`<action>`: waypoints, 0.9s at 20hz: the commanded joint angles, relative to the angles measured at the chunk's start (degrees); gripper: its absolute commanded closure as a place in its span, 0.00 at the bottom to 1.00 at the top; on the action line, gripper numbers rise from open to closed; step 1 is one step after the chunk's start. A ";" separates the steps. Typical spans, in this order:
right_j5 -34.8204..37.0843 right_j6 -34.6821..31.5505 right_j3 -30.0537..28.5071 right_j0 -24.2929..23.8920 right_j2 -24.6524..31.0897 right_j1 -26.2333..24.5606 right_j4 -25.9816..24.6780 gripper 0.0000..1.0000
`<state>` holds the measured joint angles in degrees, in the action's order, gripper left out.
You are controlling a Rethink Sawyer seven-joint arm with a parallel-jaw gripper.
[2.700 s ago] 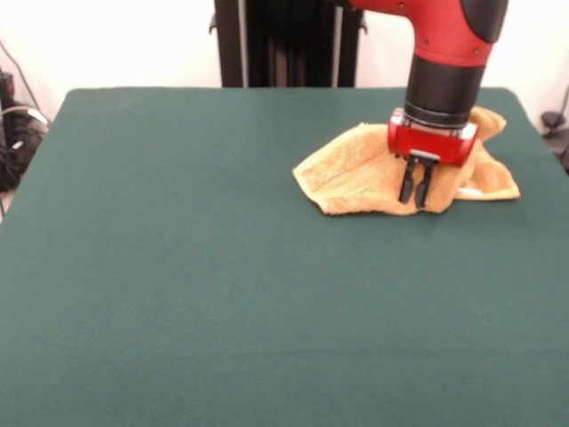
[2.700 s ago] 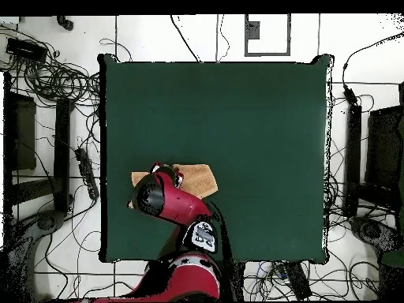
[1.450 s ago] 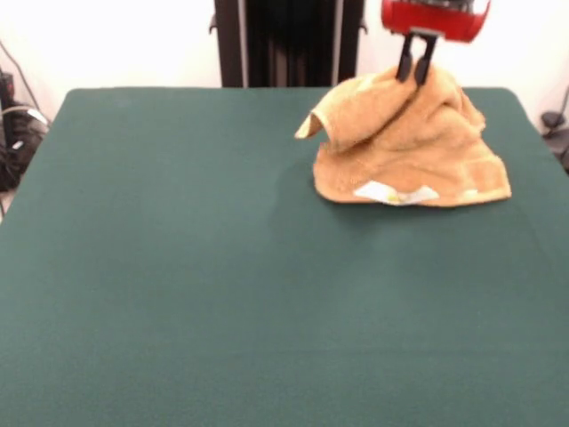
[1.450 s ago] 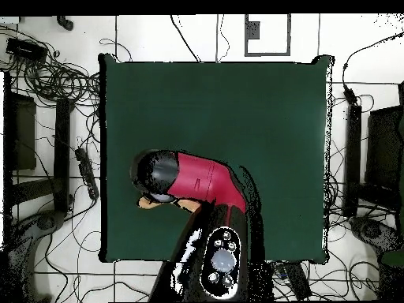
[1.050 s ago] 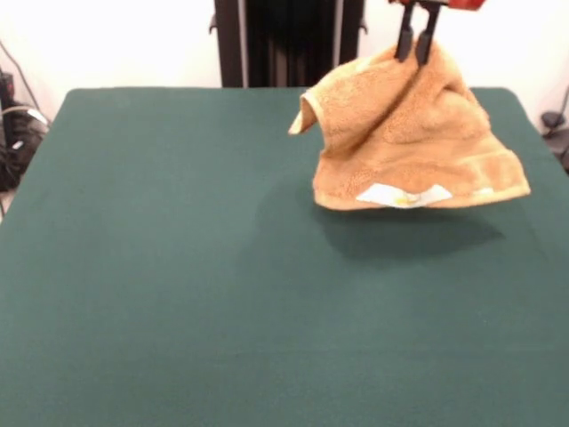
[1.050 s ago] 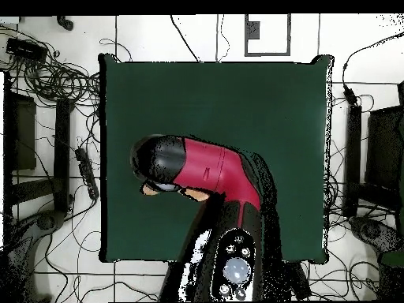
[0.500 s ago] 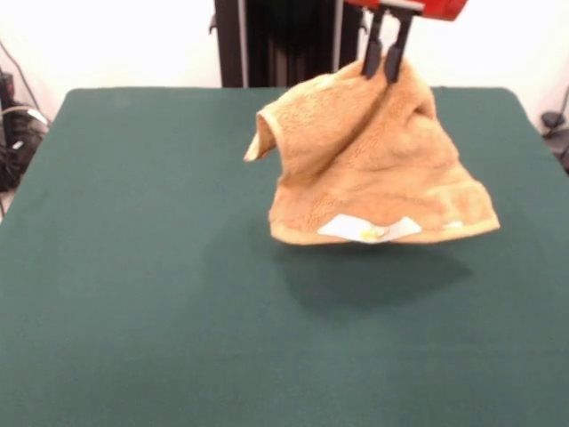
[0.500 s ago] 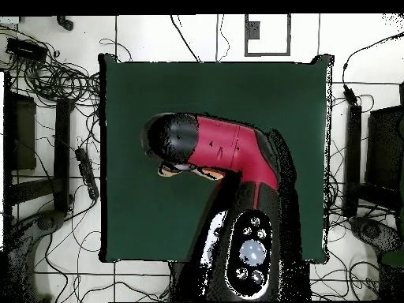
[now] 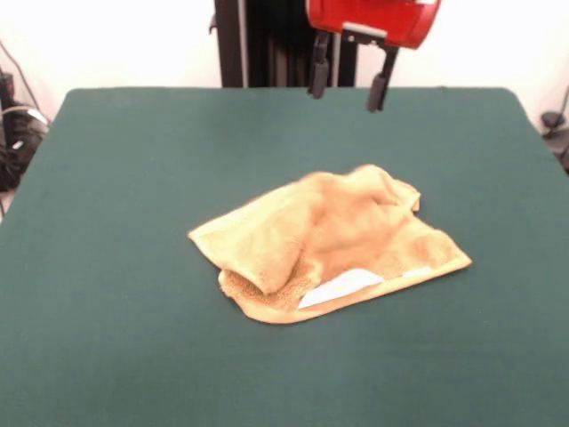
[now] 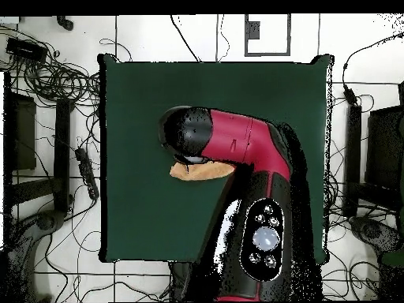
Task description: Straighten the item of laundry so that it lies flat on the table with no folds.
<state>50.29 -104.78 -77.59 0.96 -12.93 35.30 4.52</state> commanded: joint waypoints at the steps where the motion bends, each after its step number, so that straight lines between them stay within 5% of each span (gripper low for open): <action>1: -3.87 -0.48 -0.99 0.02 8.46 -3.44 -1.57 0.00; 18: -17.42 -4.66 -4.96 -1.04 10.38 -6.93 0.27 0.00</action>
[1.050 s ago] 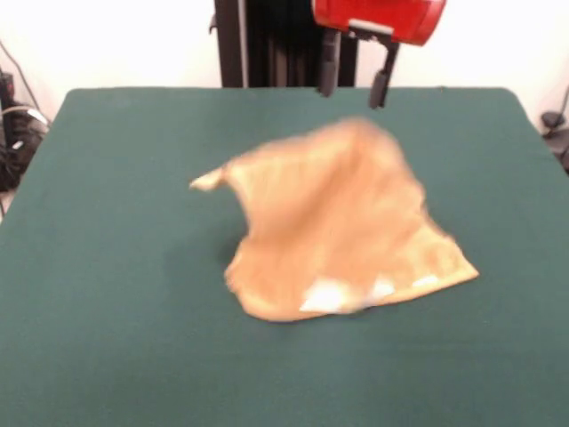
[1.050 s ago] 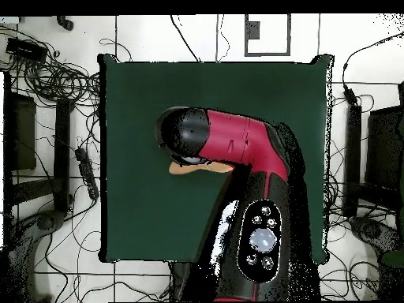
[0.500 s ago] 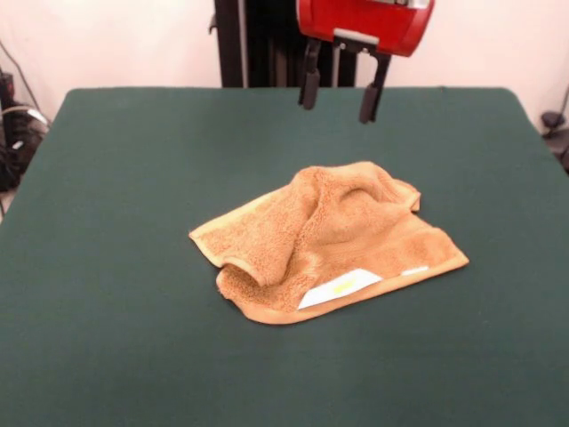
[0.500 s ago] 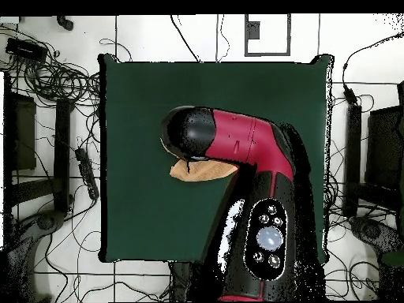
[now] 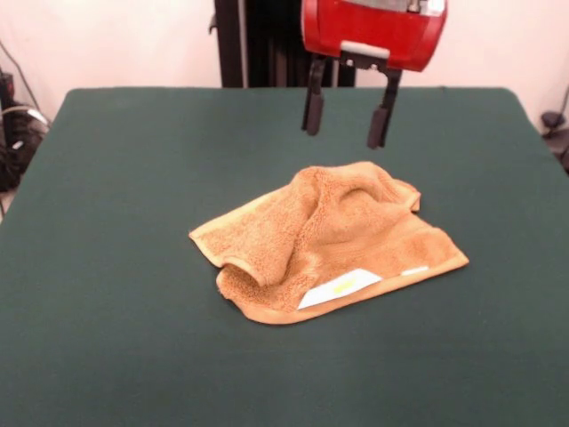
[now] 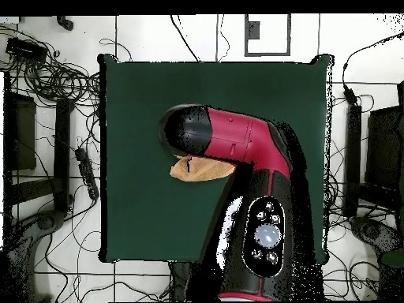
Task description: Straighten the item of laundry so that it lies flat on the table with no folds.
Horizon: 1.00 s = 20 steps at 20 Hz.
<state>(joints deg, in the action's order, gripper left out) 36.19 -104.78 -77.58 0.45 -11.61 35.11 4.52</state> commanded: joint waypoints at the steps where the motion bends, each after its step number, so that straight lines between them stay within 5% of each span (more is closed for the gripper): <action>1: -2.80 -4.45 -4.38 -0.69 9.06 -7.65 0.09 0.00; 15: -2.99 -4.19 -0.16 0.17 7.47 -16.62 -2.06 0.00; 20: -9.59 -4.17 -1.12 -0.63 9.54 -21.68 -1.97 0.00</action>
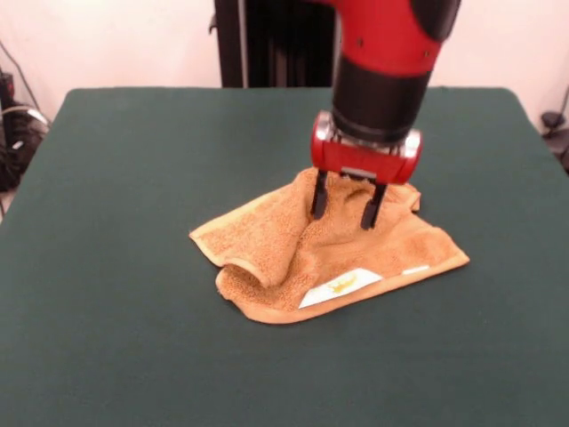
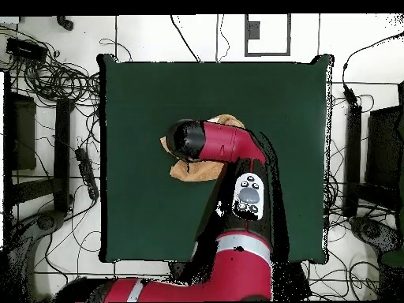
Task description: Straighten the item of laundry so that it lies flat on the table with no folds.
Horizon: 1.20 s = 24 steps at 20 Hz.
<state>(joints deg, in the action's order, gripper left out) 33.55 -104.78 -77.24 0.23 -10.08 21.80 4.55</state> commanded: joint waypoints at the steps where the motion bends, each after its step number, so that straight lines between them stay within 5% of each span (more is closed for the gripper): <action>1: -8.11 -4.64 -1.20 0.03 7.92 -9.32 -2.05 0.00; 8: -17.01 -8.13 -0.61 1.75 8.15 -14.99 -0.54 0.00; 19: -16.74 -6.79 -1.06 1.27 9.36 -14.07 -0.47 0.00; 24: -19.81 1.82 -3.20 -5.46 20.22 -12.58 -3.33 0.00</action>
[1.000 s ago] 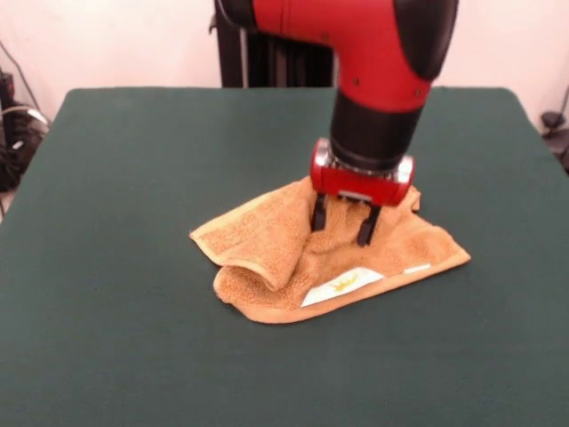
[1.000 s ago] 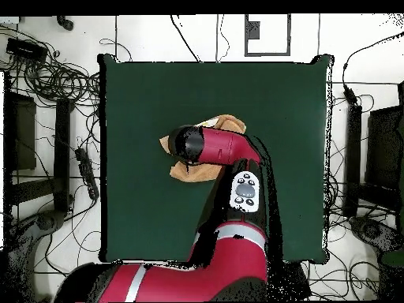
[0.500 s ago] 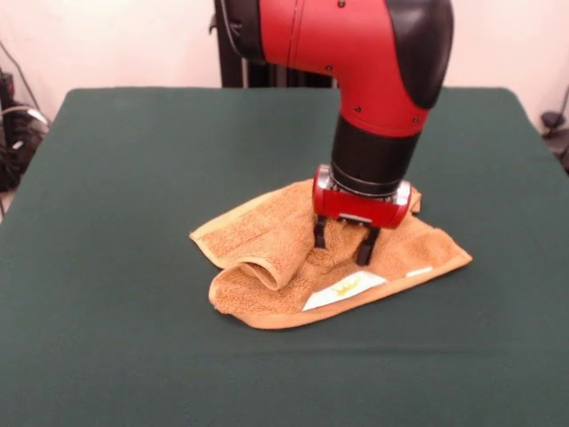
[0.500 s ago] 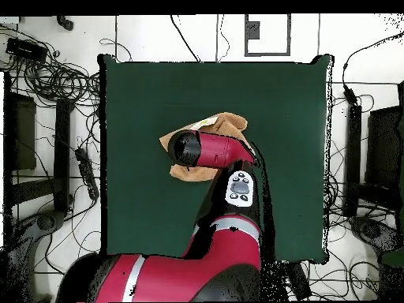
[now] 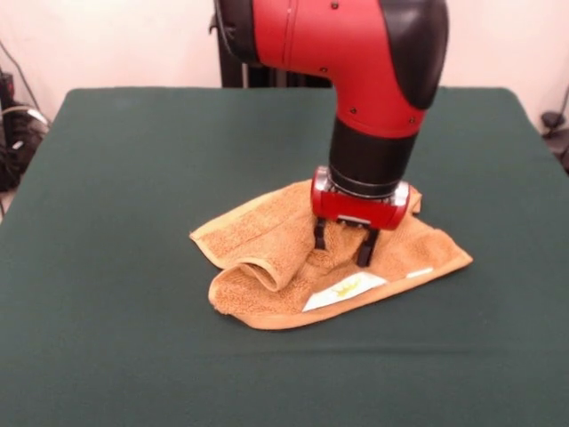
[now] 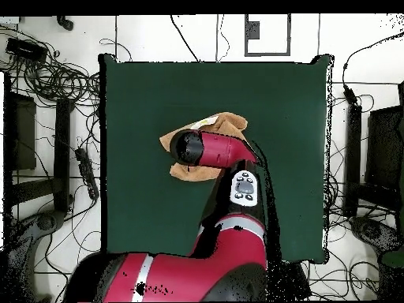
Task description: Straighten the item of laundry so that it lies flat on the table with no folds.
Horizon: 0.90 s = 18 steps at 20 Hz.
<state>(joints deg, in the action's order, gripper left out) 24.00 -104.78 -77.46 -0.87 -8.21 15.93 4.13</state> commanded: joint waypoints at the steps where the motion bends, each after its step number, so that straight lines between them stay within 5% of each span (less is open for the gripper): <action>1: -12.36 2.23 -2.98 -4.79 19.17 -6.44 -4.40 0.00; 18: -9.60 -8.57 2.80 3.14 12.40 -7.51 -3.98 0.00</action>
<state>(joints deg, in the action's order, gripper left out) 20.22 -104.78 -76.55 -2.59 -3.61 16.55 -0.81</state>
